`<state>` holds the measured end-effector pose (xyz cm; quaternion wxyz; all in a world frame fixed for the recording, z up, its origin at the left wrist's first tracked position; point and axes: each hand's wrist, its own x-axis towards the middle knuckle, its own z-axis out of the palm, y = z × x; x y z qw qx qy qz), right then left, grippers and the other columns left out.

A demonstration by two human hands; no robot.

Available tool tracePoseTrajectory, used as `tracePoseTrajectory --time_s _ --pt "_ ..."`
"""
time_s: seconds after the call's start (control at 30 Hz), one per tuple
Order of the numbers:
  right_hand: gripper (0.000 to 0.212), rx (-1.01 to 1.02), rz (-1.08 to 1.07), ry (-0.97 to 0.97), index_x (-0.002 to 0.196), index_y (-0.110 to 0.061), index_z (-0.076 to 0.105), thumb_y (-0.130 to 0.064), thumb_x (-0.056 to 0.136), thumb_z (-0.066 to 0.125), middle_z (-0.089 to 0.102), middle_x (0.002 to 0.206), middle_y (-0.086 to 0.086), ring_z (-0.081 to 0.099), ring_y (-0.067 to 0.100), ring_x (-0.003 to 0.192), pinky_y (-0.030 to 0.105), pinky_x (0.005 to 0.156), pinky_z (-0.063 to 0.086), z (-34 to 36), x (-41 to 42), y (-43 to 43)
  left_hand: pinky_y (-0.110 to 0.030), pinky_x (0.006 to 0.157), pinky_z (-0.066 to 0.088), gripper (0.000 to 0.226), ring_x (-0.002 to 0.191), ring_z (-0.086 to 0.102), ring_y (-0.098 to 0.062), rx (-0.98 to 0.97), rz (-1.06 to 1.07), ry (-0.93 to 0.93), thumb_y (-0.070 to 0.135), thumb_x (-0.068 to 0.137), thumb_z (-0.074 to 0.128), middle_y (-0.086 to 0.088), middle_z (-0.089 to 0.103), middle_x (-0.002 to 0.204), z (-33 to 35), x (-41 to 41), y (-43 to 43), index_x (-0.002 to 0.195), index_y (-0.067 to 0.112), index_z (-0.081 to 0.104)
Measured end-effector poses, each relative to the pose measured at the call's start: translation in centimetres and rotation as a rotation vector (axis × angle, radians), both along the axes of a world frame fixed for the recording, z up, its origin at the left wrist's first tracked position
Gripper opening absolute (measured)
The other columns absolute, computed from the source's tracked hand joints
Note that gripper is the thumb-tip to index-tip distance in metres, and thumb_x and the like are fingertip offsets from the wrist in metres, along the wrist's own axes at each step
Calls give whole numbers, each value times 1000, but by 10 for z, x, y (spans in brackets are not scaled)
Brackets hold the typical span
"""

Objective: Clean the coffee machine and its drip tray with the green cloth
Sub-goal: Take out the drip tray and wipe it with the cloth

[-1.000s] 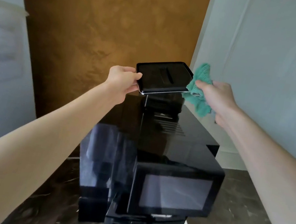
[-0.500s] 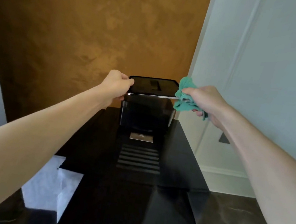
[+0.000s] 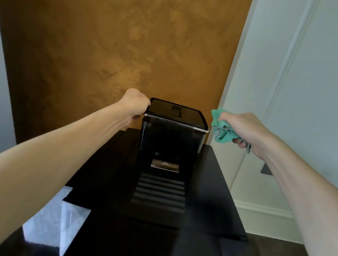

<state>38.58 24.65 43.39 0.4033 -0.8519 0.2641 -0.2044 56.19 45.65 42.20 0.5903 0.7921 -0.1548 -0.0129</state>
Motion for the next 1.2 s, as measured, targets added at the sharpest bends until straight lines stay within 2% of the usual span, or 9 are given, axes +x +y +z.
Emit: tracePoseTrajectory --time_s 0.13,0.2,0.3,0.47,0.53,0.7,0.87,0.97,1.2 --pt "39 150 38 -66 95 -7 71 -43 86 57 76 84 11 68 26 73 33 67 50 -8 -5 -8 -28 61 41 22 72 48 -19 40 13 -47 1 101 45 -9 58 96 -8 5 -3 109 5 65" --pt "41 264 103 -107 103 -5 71 -41 86 59 77 91 14 73 31 82 41 75 56 -9 -2 -8 -32 79 48 30 90 59 -26 86 17 -100 7 98 44 -10 64 110 -12 6 -1 116 2 68" --pt "39 294 145 -107 94 -10 69 -46 82 62 74 89 16 68 30 72 43 75 56 -9 3 0 -36 83 44 20 89 52 -25 184 26 -157 14 94 45 -1 58 100 -13 5 2 93 14 66" --pt "41 274 137 -114 101 -11 73 -48 85 64 79 90 10 74 26 75 43 82 60 -10 13 11 -38 90 52 25 104 60 -22 257 11 -184 21 97 55 0 65 112 -11 8 6 112 14 74" --pt "40 253 138 -106 101 -11 73 -47 86 63 79 89 9 74 25 74 41 82 60 -12 13 13 -41 98 51 20 105 58 -22 248 -24 -163 20 99 54 -1 64 113 -14 10 4 105 10 71" --pt "39 234 139 -120 102 -12 74 -46 86 63 80 90 8 76 27 84 43 87 60 -14 10 19 -36 81 47 13 85 52 -22 154 -35 -111 14 102 51 -9 58 99 -19 11 1 95 14 61" --pt "39 231 119 -118 103 -13 73 -46 85 64 80 93 8 77 30 93 46 91 59 -14 6 25 -40 92 55 19 80 66 -17 66 -14 -14 21 100 61 -6 72 94 -19 6 6 111 10 71" --pt "39 232 113 -120 104 -13 73 -46 85 65 80 93 8 77 30 92 48 93 59 -13 4 26 -37 85 53 17 70 65 -15 29 -10 28 22 99 62 -3 70 88 -19 0 7 107 10 69" --pt "36 241 76 -154 107 -14 71 -44 90 62 79 99 8 76 27 90 41 85 60 -16 2 30 -35 79 52 37 89 67 -20 -38 -37 138 39 102 54 -6 70 107 -22 -8 12 127 12 61"
